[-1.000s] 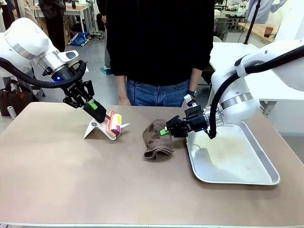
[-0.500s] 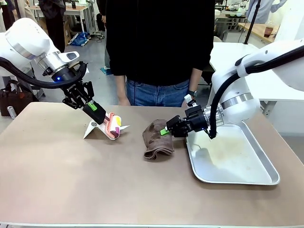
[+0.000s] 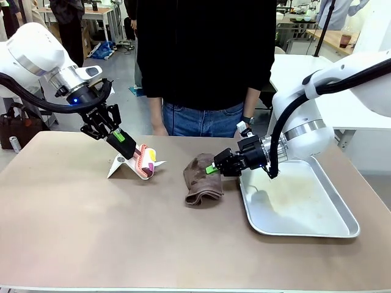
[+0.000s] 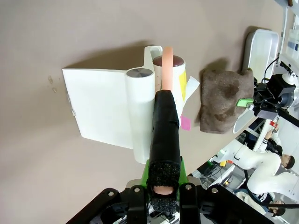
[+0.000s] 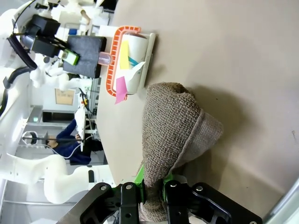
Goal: Clean the surface of the table.
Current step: Return the Lint Roller and towel to their original positions.
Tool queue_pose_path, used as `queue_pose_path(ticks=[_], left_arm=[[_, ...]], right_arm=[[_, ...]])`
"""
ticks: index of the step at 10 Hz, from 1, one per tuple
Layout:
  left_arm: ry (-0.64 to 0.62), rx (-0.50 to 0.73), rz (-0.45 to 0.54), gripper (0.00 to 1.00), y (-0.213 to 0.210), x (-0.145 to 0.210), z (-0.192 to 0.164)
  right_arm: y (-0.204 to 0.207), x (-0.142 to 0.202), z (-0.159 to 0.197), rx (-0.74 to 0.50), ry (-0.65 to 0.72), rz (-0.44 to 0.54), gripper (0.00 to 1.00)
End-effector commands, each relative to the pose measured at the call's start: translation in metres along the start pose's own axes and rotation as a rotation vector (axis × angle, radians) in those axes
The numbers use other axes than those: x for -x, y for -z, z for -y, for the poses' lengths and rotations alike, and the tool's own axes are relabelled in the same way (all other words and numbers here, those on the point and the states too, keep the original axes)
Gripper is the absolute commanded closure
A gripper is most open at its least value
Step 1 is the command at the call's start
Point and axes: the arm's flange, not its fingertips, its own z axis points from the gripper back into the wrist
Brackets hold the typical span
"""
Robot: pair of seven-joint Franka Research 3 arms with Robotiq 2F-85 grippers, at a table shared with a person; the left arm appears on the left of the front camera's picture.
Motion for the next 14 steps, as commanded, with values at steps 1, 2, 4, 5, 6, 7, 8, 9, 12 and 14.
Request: queue_pose_path(ticks=[1, 2, 4, 5, 6, 7, 8, 9, 12, 14], left_arm=[[-0.019, -0.023, -0.007, 0.70, -0.001, -0.003, 0.004], [-0.023, -0.020, -0.008, 0.25, -0.001, -0.003, 0.004], [-0.023, -0.030, -0.012, 0.00, -0.002, -0.002, 0.004], [-0.022, -0.030, -0.011, 0.00, -0.003, -0.002, 0.004], [-0.021, -0.028, -0.010, 0.00, -0.004, -0.002, 0.004], [-0.019, -0.026, -0.008, 0.00, -0.004, -0.001, 0.005], [-0.014, -0.024, -0.005, 0.00, -0.006, 0.001, 0.005], [-0.011, -0.023, -0.002, 0.00, -0.008, 0.003, 0.005], [0.008, -0.018, 0.020, 0.00, -0.028, 0.018, 0.005], [0.025, -0.039, 0.063, 0.00, -0.060, 0.045, 0.005]], right_arm=[[-0.001, 0.000, -0.001, -0.012, -0.002, -0.004, 0.81], [-0.001, 0.000, -0.001, -0.017, -0.003, -0.003, 0.56], [-0.002, 0.001, -0.001, -0.001, 0.006, 0.004, 0.00], [-0.003, 0.001, -0.003, 0.021, 0.001, 0.002, 0.00], [-0.004, 0.001, -0.007, 0.064, -0.012, -0.016, 0.00], [-0.003, 0.001, -0.013, 0.116, -0.027, -0.038, 0.10], [-0.001, -0.001, -0.023, 0.176, -0.055, -0.067, 0.00], [0.000, -0.003, -0.032, 0.244, -0.076, -0.085, 0.00], [0.005, -0.010, -0.062, 0.388, -0.148, -0.134, 0.00], [0.005, -0.014, -0.083, 0.481, -0.204, -0.116, 0.00]])
